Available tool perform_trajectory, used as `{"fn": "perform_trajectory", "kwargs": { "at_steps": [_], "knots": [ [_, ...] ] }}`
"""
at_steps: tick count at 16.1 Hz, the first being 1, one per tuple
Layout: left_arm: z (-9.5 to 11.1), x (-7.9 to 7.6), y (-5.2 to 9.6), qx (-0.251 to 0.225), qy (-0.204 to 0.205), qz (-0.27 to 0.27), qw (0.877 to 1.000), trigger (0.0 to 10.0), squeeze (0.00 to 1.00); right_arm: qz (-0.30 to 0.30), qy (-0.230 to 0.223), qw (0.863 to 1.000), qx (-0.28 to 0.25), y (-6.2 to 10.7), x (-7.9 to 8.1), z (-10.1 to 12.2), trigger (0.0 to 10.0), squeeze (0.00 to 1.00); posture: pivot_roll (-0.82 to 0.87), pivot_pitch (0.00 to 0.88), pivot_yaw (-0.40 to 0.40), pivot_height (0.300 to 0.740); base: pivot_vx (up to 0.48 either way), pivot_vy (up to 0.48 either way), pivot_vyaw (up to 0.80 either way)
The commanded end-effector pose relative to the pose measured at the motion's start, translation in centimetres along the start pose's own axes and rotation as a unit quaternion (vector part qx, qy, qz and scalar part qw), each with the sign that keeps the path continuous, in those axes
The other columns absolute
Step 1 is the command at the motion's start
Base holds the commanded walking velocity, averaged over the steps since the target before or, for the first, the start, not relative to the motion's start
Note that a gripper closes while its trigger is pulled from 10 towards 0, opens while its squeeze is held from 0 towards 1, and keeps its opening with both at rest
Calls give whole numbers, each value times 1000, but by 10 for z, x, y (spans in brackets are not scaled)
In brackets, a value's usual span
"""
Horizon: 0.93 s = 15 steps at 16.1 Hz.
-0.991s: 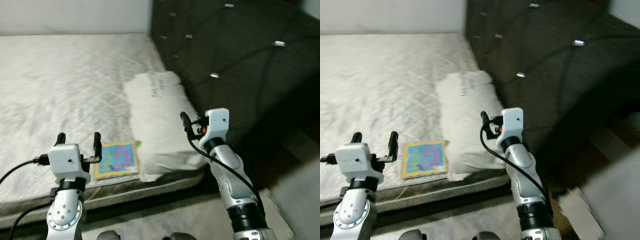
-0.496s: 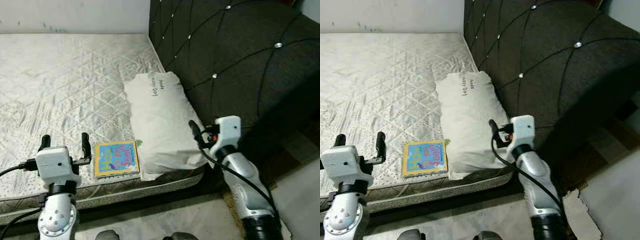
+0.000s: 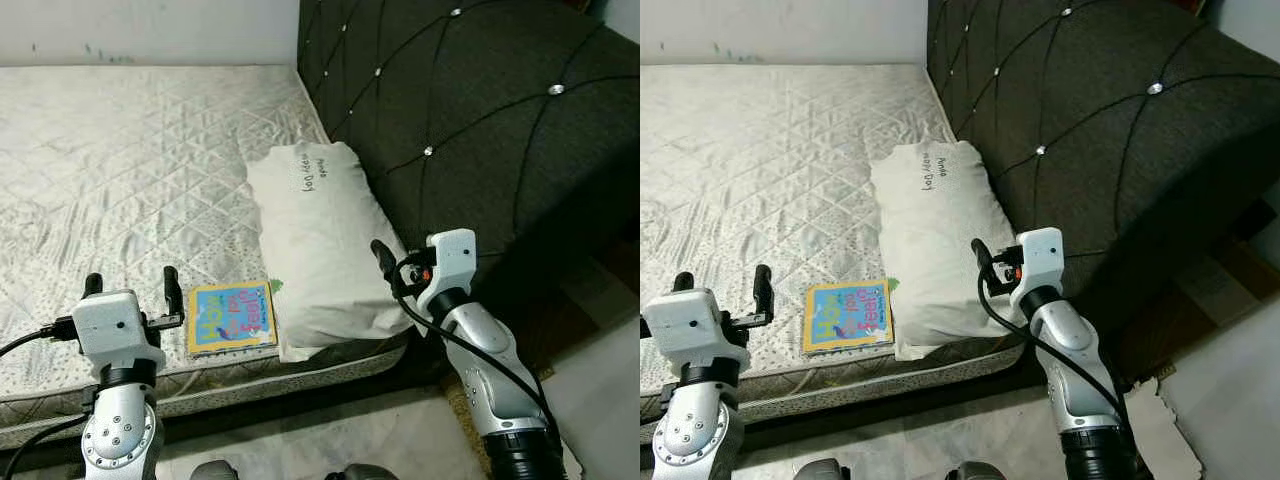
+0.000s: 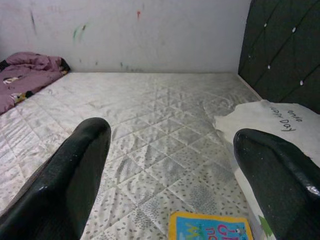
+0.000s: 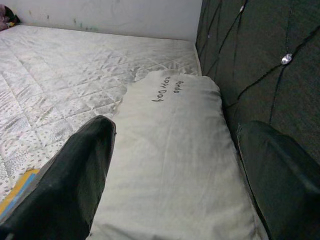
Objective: Clean up the room
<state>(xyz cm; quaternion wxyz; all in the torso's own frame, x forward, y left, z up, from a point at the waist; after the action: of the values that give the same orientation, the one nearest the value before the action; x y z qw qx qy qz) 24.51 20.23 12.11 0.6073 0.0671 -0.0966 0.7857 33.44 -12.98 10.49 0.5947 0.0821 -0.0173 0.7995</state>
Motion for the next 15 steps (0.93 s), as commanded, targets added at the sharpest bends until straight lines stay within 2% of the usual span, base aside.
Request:
{"fn": "perform_trajectory", "kwargs": {
  "at_steps": [1, 5, 15],
  "knots": [
    [3, -4, -2, -3, 4, -9, 1000, 10000, 0, 0, -1, 1000, 2, -2, -1, 1, 10000, 0, 22, 30, -73, 740, 0, 0, 0],
    [2, -4, -4, 0, 11, -8, 1000, 10000, 0, 2, -1, 1000, 8, -4, 0, 0, 10000, 0, 19, 30, -74, 740, 0, 0, 0],
    [2, -7, -7, 3, 30, -12, 999, 10000, 0, 9, 0, 1000, 14, -8, 2, -2, 10000, 0, 12, 29, -74, 740, 0, 480, 0]
  ]
}}
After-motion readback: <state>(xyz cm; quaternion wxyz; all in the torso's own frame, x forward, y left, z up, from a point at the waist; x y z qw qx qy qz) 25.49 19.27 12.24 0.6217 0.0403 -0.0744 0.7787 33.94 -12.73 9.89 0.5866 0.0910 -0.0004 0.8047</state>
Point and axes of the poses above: a point about 5 cm out from each wrist's last joint towards the gripper, its own y axis pointing back from the gripper into the wrist, its own z axis along the axis of the wrist's last joint, x = y × z, the point moved 5 cm from there along -y, pointing out of the wrist towards the gripper, and after that the axes turned 8 degrees about -y, right-handed, at the moved point
